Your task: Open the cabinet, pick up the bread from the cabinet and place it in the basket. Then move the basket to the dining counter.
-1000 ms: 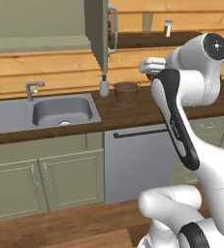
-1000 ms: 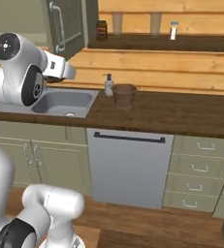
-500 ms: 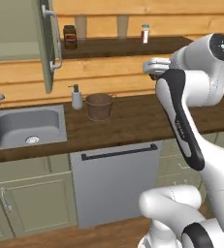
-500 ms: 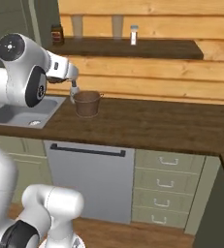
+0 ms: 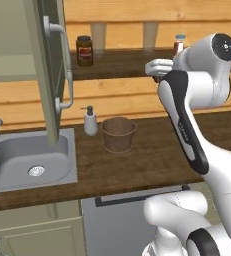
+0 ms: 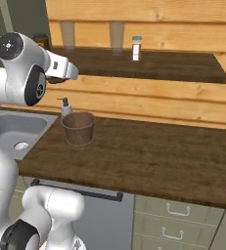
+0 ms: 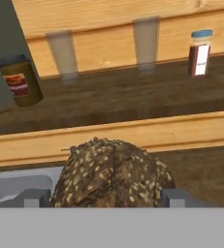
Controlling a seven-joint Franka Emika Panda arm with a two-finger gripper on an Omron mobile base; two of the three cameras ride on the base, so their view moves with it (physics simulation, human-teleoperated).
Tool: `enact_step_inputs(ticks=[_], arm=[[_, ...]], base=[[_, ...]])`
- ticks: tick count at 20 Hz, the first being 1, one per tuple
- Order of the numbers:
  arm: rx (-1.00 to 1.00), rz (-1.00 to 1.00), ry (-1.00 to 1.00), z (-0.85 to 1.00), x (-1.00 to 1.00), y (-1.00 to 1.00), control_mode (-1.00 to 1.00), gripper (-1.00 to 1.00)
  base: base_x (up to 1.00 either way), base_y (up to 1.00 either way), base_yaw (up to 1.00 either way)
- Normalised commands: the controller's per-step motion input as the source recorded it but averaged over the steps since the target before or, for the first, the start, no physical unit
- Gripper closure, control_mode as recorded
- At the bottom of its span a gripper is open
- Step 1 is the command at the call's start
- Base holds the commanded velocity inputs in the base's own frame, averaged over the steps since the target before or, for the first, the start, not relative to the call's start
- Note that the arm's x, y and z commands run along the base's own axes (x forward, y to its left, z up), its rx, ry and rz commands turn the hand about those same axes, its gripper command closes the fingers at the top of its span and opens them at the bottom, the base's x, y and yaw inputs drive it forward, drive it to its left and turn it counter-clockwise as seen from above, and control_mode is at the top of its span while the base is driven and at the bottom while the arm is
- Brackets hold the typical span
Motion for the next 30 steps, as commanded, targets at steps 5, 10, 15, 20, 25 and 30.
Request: enact_step_inputs(ticks=[5, 10, 15, 20, 25, 30], arm=[[0.0, 0.0, 0.0, 0.0, 0.0, 0.0, 1.0, 1.0], [0.0, 0.0, 0.0, -0.1, 0.0, 0.0, -1.0, 1.0], [0.0, 0.0, 0.05, -0.74, 0.0, 0.0, -1.0, 1.0], [0.06, 0.09, 0.05, -0.84, 0.28, -0.52, -1.0, 1.0], [0.09, 0.16, 0.1, -0.73, 0.88, -0.37, -1.0, 1.0], [0.02, 0.07, 0.02, -0.87, 0.97, 0.2, -1.0, 1.0]], base=[[0.09, 0.0, 0.12], [0.0, 0.0, 0.01], [0.0, 0.0, 0.0], [0.0, 0.0, 0.0], [0.0, 0.0, 0.0], [0.0, 0.0, 0.0]])
